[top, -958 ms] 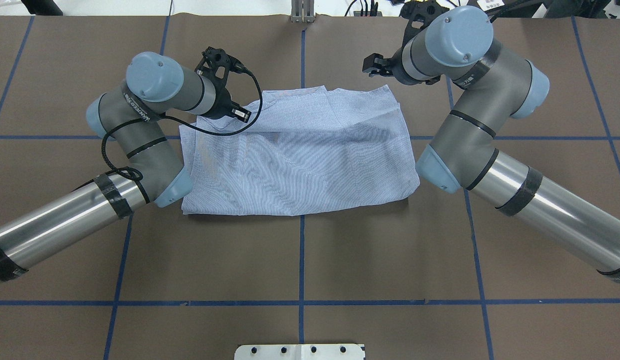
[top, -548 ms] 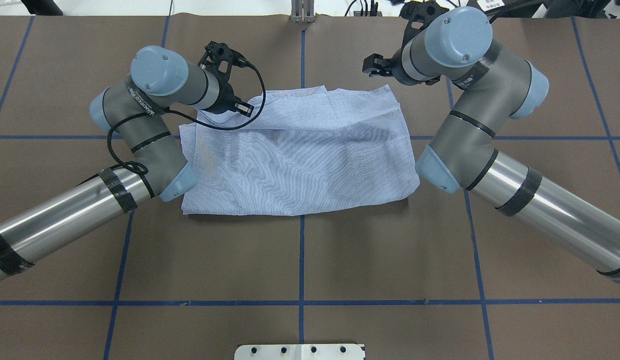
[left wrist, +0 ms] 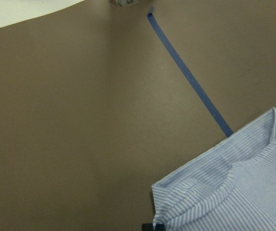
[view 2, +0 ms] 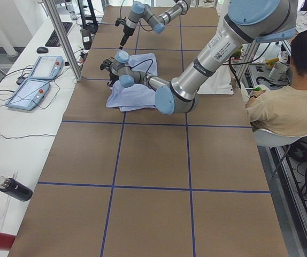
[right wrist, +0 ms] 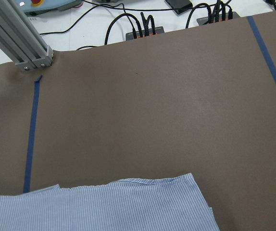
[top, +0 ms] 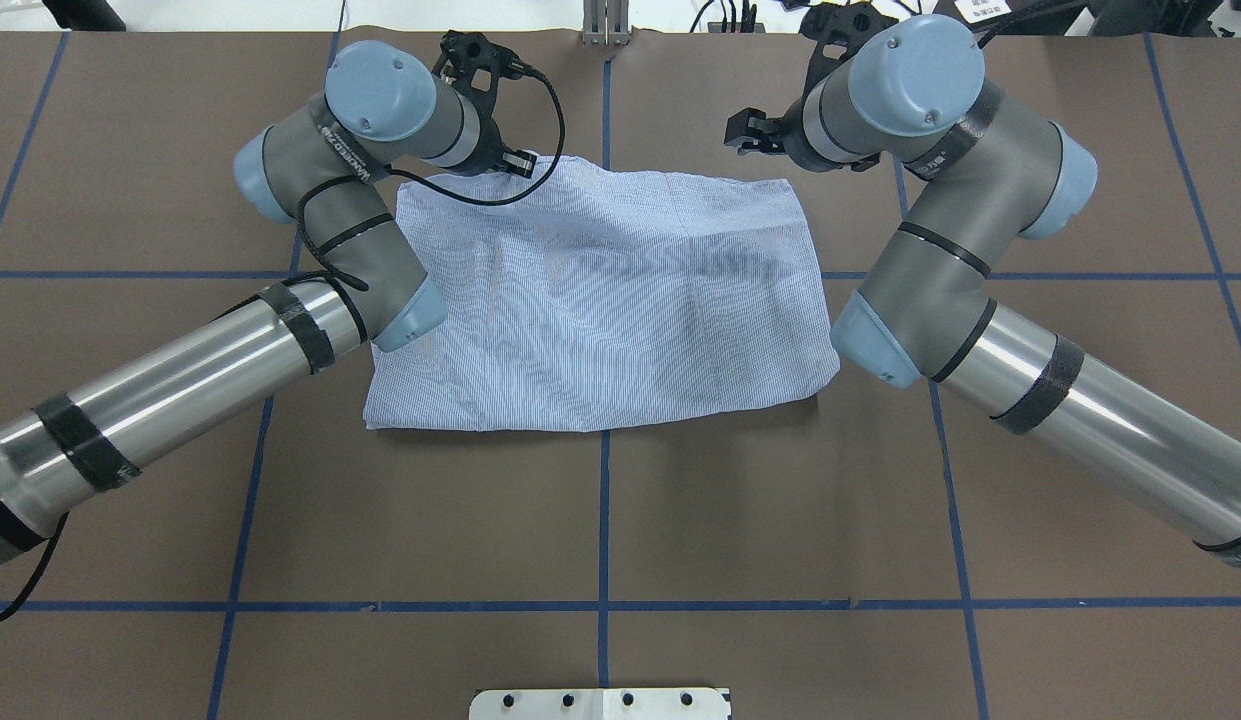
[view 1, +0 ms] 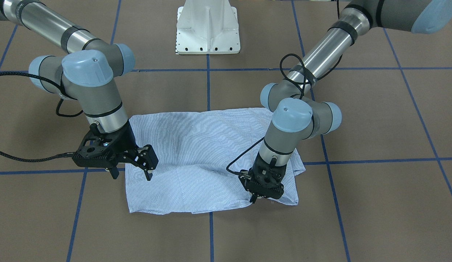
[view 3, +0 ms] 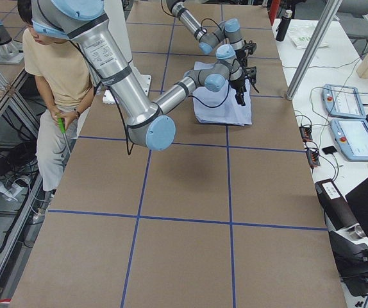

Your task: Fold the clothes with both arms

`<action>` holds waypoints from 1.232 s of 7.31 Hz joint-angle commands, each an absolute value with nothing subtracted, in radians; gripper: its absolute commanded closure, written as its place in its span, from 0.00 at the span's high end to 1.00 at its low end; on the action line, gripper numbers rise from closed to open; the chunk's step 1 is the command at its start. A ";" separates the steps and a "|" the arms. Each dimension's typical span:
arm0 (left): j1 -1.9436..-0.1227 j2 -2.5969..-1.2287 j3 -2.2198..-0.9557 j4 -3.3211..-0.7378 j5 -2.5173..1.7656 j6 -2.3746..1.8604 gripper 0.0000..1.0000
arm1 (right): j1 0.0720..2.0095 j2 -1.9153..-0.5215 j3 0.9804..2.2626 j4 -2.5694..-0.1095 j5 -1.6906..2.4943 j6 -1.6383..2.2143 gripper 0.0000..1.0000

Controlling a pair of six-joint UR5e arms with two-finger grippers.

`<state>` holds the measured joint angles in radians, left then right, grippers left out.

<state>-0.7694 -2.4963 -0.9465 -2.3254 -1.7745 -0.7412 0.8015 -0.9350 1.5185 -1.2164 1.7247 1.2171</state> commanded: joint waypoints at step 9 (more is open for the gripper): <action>-0.689 -1.869 -1.756 -2.255 -1.837 -0.967 1.00 | 0.782 -0.939 1.548 -1.216 1.723 1.221 1.00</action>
